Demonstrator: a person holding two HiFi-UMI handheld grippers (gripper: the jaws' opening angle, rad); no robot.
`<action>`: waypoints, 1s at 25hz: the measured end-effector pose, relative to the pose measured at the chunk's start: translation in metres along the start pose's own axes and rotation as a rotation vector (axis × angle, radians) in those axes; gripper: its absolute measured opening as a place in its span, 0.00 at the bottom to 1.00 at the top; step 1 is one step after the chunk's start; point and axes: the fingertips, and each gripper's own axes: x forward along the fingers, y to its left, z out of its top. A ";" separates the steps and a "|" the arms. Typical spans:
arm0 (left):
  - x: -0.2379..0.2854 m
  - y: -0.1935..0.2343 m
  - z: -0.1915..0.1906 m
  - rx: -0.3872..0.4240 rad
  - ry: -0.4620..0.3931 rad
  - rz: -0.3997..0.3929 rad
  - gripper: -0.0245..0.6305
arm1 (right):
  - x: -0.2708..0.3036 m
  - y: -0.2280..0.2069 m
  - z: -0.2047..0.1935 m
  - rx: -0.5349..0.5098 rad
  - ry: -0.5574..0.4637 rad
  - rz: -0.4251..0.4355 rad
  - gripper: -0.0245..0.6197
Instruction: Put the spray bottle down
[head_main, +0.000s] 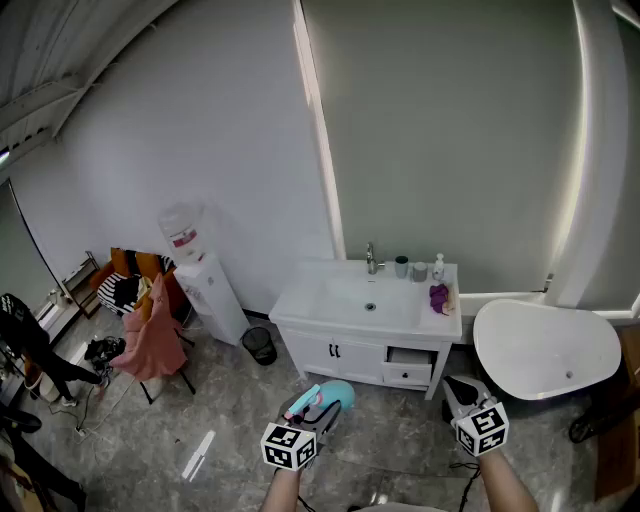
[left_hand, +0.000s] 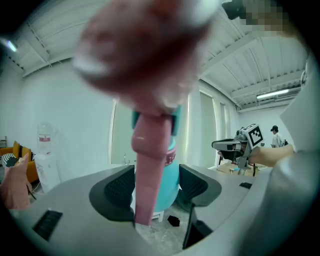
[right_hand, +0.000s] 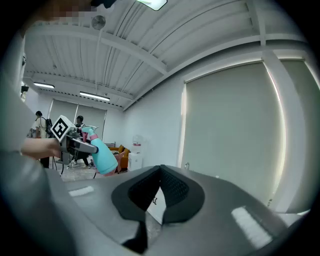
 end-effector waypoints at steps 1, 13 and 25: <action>-0.001 0.001 0.000 0.000 0.000 0.000 0.47 | 0.000 0.001 0.001 0.000 0.000 -0.001 0.05; -0.011 0.011 -0.003 -0.004 -0.001 0.000 0.47 | 0.008 0.009 0.001 0.041 0.002 -0.017 0.05; -0.024 0.034 -0.017 -0.014 0.006 -0.020 0.47 | 0.020 0.039 -0.009 0.061 0.019 -0.026 0.05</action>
